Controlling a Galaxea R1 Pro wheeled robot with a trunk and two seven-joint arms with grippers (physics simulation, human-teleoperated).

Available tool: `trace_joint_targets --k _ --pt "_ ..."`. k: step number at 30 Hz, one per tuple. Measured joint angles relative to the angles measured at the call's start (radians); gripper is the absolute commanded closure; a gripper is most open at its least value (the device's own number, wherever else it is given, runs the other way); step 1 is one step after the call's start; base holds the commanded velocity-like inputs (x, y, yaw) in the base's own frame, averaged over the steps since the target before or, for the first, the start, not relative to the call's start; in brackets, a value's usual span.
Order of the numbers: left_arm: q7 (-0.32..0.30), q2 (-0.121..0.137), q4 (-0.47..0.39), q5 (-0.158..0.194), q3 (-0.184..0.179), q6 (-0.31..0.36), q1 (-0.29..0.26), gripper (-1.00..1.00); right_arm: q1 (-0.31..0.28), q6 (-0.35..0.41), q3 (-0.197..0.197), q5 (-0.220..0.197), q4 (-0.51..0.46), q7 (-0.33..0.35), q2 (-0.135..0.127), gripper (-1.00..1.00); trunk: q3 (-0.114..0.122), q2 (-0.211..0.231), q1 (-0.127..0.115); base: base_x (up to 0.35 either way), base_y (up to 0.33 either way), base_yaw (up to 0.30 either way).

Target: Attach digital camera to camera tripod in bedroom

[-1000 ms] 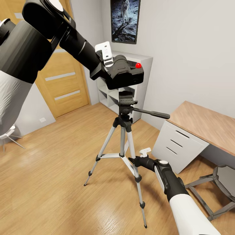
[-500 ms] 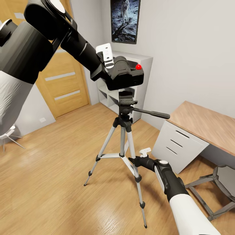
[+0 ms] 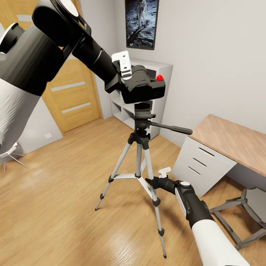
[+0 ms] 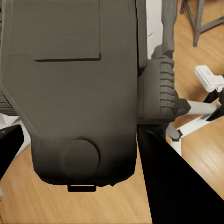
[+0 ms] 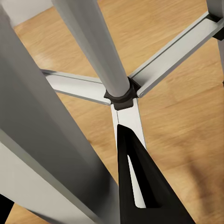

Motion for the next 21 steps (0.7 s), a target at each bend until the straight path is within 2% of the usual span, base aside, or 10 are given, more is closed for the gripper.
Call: trace_joint_targets --k 8,21 --pt "0.000 -0.002 -0.002 0.000 -0.016 0.000 0.000 1.00 0.000 0.000 0.000 0.000 0.000 0.000 0.000 1.00 0.000 0.000 0.000 0.000 0.000 0.000" --pt "0.000 -0.001 -0.002 0.000 -0.021 0.000 0.000 1.00 0.000 0.000 0.000 0.000 0.000 0.000 0.000 1.00 0.000 0.000 0.000 0.000 0.000 0.000"
